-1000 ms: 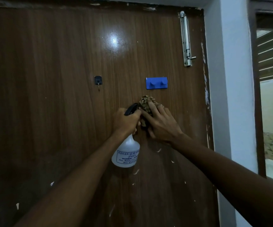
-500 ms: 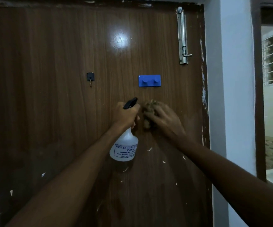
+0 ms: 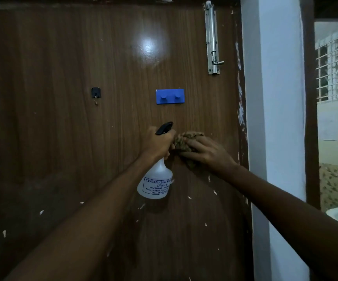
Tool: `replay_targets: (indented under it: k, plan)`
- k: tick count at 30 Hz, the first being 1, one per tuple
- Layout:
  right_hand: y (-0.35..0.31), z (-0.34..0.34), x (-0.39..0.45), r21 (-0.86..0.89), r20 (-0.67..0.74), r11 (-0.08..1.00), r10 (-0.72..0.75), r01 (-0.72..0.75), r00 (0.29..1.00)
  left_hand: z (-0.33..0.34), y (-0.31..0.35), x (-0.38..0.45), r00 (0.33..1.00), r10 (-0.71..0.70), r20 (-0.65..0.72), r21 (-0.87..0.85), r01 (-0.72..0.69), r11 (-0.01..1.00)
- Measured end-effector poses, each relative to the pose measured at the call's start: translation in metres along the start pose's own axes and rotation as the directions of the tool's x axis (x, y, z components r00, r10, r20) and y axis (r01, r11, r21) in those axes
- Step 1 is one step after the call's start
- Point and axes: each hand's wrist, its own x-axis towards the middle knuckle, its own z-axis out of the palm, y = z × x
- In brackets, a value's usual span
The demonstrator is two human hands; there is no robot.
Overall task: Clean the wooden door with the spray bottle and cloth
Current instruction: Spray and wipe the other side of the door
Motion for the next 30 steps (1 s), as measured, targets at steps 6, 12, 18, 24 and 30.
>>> replay_targets:
  k: [6,12,18,24,30]
  plan:
    - [0.050,-0.027,0.019,-0.032,-0.010,0.959,0.283,-0.283,0.959,0.017,0.008,-0.004,1.000,0.009,0.016,-0.024,-0.009,1.000]
    - [0.018,-0.009,-0.014,-0.009,-0.049,0.993,0.119,-0.120,0.992,0.034,0.006,-0.008,1.000,0.014,0.018,-0.005,-0.014,1.000]
    - [0.071,-0.029,-0.019,0.031,-0.093,0.957,0.290,-0.288,0.953,0.061,0.011,-0.005,1.000,-0.009,0.011,0.008,0.008,1.000]
    - [0.038,-0.018,-0.041,0.111,-0.132,0.892,0.450,-0.438,0.883,0.091,0.012,-0.005,0.998,0.002,-0.056,0.003,-0.001,1.000]
    - [0.059,-0.026,-0.057,-0.013,-0.086,0.962,0.269,-0.271,0.959,0.108,0.007,-0.011,0.997,-0.026,-0.070,-0.042,0.023,0.999]
